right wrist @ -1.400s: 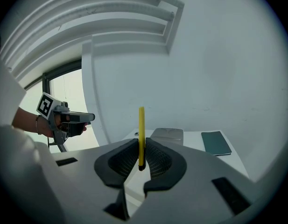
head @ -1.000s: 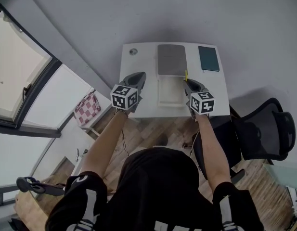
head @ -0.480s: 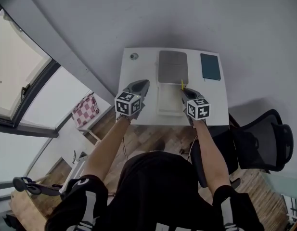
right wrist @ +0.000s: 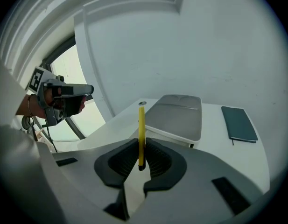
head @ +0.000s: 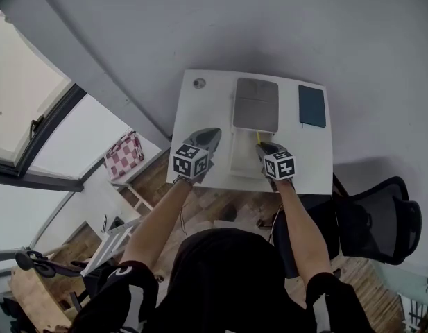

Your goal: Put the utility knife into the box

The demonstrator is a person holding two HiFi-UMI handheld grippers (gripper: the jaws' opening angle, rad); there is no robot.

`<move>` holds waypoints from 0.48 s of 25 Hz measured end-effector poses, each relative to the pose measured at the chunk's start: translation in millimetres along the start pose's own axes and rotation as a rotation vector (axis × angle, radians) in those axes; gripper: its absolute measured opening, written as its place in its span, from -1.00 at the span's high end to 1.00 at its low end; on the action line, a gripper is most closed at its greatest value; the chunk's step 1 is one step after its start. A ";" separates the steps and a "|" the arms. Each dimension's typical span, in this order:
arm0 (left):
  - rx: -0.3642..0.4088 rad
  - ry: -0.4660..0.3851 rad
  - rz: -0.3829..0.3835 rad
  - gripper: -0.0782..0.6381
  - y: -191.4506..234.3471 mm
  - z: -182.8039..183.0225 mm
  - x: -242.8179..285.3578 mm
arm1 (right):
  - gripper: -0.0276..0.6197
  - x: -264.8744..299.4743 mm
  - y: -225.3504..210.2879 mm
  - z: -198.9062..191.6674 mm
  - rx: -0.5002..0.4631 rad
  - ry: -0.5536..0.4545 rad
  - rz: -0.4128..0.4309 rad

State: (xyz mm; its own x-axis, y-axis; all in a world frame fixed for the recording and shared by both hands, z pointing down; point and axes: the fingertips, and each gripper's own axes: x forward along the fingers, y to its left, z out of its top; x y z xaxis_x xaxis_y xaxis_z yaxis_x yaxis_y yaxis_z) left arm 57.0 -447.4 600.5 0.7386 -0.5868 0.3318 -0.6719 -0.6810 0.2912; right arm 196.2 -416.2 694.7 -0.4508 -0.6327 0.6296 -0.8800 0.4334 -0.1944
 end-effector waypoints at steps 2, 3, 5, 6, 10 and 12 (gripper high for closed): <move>-0.002 0.008 0.000 0.71 1.0 -4.5 2.0 | 0.72 8.5 -1.4 -7.3 0.007 0.035 0.011; -0.002 0.011 0.000 0.71 1.1 -6.2 3.3 | 0.72 12.5 -2.3 -10.2 0.013 0.049 0.016; -0.003 0.014 -0.002 0.71 1.2 -9.5 4.8 | 0.72 21.5 -3.3 -15.9 0.024 0.069 0.025; -0.004 0.015 -0.003 0.71 1.1 -11.3 5.2 | 0.72 25.9 -2.5 -18.9 0.028 0.078 0.029; -0.010 0.026 0.000 0.71 3.7 -18.0 8.9 | 0.71 42.9 3.7 -29.7 0.038 0.125 0.055; -0.014 0.032 0.004 0.71 5.0 -21.6 9.8 | 0.71 50.7 5.6 -35.3 0.046 0.153 0.068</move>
State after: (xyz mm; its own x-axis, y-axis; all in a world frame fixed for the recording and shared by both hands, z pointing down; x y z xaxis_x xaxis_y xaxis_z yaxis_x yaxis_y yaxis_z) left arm 59.7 -447.1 624.5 0.7339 -0.5750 0.3615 -0.6757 -0.6723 0.3024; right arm 173.8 -423.2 752.0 -0.4843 -0.4961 0.7206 -0.8558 0.4397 -0.2725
